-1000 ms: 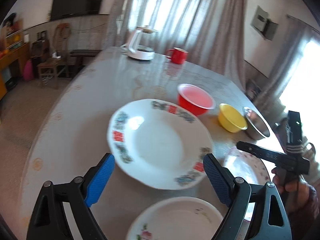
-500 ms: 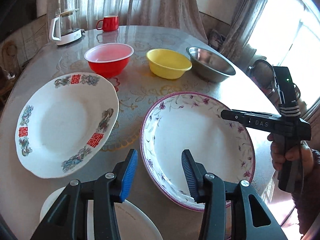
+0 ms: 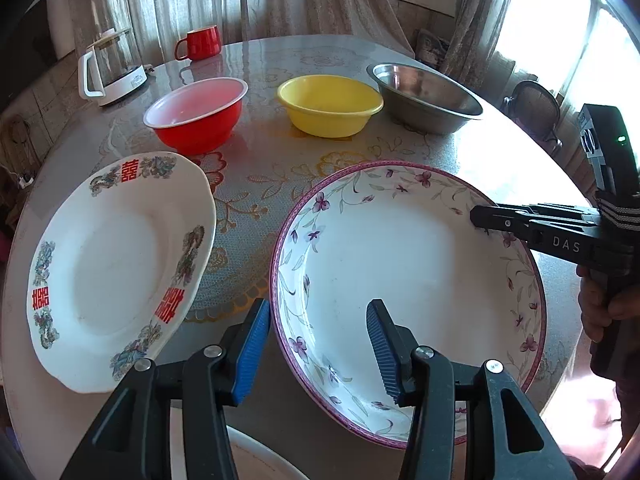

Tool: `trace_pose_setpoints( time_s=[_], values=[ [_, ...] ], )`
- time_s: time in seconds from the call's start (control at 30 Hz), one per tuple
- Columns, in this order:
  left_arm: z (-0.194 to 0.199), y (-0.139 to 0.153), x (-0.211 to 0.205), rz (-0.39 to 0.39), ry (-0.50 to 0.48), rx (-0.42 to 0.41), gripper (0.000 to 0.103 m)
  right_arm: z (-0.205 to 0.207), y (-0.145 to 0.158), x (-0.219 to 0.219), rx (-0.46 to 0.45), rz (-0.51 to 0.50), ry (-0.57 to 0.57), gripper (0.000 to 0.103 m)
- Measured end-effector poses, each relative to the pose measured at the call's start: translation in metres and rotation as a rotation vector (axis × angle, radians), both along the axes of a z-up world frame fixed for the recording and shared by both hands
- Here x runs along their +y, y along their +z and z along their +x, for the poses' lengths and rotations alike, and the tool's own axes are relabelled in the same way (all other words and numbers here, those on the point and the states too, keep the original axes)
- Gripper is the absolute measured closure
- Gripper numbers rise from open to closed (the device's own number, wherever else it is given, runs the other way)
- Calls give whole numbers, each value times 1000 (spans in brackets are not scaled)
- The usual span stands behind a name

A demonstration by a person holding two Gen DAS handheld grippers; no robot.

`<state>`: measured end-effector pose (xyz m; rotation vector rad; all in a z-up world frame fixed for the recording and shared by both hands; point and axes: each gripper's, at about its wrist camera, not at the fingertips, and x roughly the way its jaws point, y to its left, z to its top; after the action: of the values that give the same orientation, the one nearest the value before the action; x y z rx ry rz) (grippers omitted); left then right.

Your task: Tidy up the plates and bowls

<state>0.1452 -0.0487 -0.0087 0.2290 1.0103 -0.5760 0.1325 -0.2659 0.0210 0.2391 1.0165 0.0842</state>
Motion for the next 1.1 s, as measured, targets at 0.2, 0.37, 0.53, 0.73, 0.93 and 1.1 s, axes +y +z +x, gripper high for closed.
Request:
trace_pose_setpoints(
  time_s=[0.2,0.37,0.53,0.73,0.93,1.1],
  values=[
    [8,18,14,-123,-39,27,65,-1,0,-2,-9,22,13,91],
    [8,20,16,-85,-45,36,65,-3,-2,-4,-24,31,15,91],
    [6,4,12,-39,-37,63,65,-4,-4,-4,-27,32,32,86],
    [-2,-6,1,59,-27,20,79,-7,-4,-2,-21,24,43,83],
    [-5,-7,5,60,31,-5,85,-14,-5,-4,-50,51,49,90],
    [-5,-6,13,-13,88,22,85,-16,-5,-11,-58,97,32,93]
  ],
)
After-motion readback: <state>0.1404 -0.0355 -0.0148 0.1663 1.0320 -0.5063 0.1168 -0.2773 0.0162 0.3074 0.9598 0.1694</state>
